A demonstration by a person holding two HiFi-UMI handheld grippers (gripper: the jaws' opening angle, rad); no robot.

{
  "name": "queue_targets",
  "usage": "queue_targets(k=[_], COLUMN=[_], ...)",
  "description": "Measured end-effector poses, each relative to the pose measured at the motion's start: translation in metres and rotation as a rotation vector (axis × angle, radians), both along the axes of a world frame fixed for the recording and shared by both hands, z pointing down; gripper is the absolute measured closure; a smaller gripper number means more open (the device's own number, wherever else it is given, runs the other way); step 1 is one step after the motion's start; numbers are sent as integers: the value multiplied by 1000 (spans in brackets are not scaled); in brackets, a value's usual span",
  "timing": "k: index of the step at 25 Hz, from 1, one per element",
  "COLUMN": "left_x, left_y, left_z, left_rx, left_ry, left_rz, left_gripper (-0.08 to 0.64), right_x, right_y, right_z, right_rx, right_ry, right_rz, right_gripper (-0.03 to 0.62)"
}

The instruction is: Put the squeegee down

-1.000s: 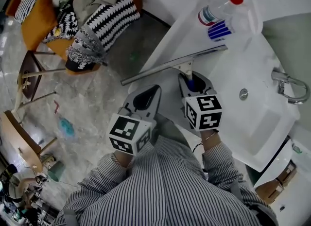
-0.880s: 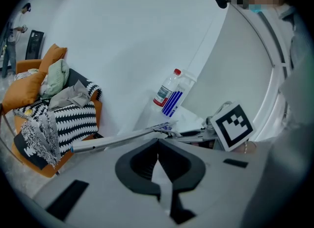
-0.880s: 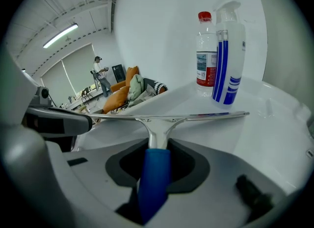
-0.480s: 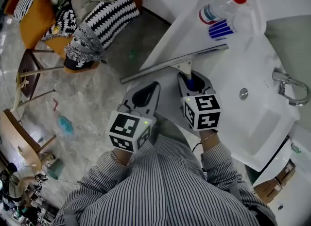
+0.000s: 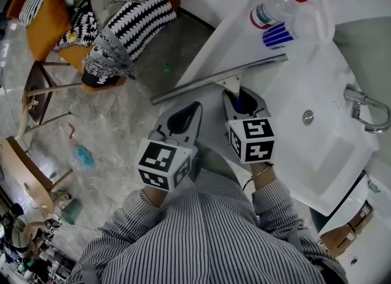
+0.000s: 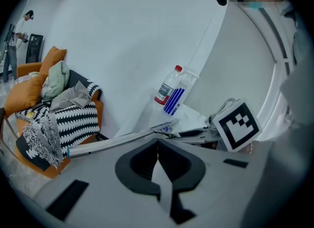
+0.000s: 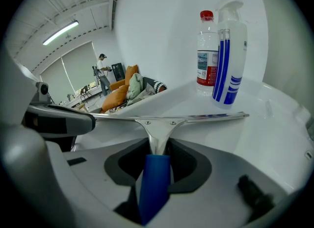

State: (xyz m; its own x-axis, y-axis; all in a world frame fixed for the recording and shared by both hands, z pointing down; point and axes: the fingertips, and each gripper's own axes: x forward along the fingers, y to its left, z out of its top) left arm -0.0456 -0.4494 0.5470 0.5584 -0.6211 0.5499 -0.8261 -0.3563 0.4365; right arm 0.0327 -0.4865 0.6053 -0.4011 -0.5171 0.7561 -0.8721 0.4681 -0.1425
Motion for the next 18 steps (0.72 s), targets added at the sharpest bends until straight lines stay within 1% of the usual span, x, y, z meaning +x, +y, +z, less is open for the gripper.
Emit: queue_targets(k=[10,18], left_x=[2,10], left_y=[-1,0], left_z=[-2,-16], left_rx=[8,42], left_ry=[-23,-35], left_rz=[4,44], left_gripper=[548,548], right_x=[0,3], right_y=[2,7], right_z=[-4,-34], right_rx=[-2,58], right_ry=[-24,-43], right_rz=[1,22], right_gripper=[416,410])
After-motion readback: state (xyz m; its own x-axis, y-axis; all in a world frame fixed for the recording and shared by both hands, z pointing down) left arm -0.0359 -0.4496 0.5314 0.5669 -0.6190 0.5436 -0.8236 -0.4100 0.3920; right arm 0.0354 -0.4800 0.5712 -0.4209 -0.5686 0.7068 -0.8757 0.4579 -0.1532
